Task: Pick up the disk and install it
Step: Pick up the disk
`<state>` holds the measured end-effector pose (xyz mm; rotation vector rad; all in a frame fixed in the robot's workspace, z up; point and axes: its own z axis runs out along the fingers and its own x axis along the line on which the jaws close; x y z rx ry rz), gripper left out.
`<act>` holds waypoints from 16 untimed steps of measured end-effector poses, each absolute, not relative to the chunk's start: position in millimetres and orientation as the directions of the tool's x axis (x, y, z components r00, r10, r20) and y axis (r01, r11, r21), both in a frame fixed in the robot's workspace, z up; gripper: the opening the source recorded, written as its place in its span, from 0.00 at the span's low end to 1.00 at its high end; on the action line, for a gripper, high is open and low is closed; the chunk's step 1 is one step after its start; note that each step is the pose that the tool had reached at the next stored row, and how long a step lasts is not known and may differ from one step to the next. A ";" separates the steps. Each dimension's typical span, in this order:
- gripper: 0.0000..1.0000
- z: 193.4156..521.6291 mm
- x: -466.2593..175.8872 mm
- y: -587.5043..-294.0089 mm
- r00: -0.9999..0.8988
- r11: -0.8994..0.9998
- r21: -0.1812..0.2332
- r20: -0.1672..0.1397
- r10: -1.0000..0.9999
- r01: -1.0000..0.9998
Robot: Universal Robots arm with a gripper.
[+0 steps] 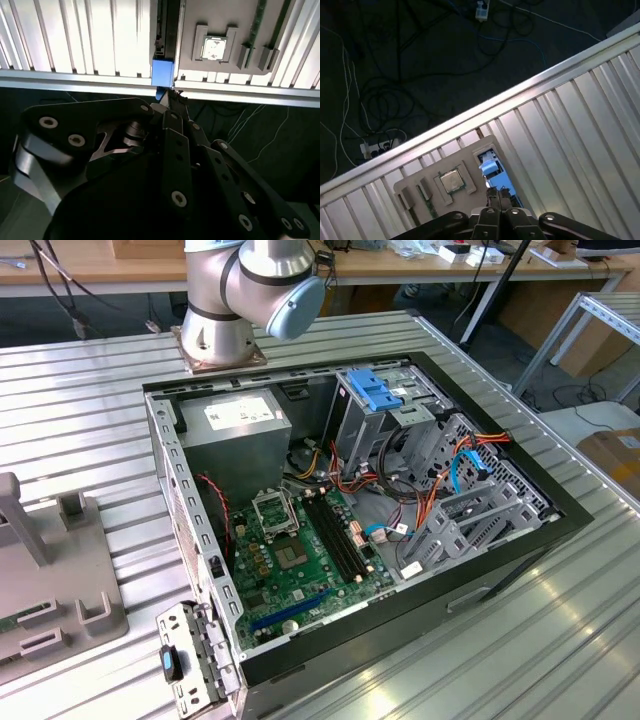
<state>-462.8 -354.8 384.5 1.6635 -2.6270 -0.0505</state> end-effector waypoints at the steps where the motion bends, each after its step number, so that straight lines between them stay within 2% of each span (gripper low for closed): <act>1: 0.11 384.4 -462.8 -354.8 -0.410 0.410 0.044 0.009 -0.912 -0.911; 13: 0.11 381.6 -462.8 -354.7 -0.111 0.111 0.043 0.009 -0.994 -0.993; 16: 0.11 380.3 -462.9 -354.7 -0.064 0.064 0.024 0.008 -0.998 -0.998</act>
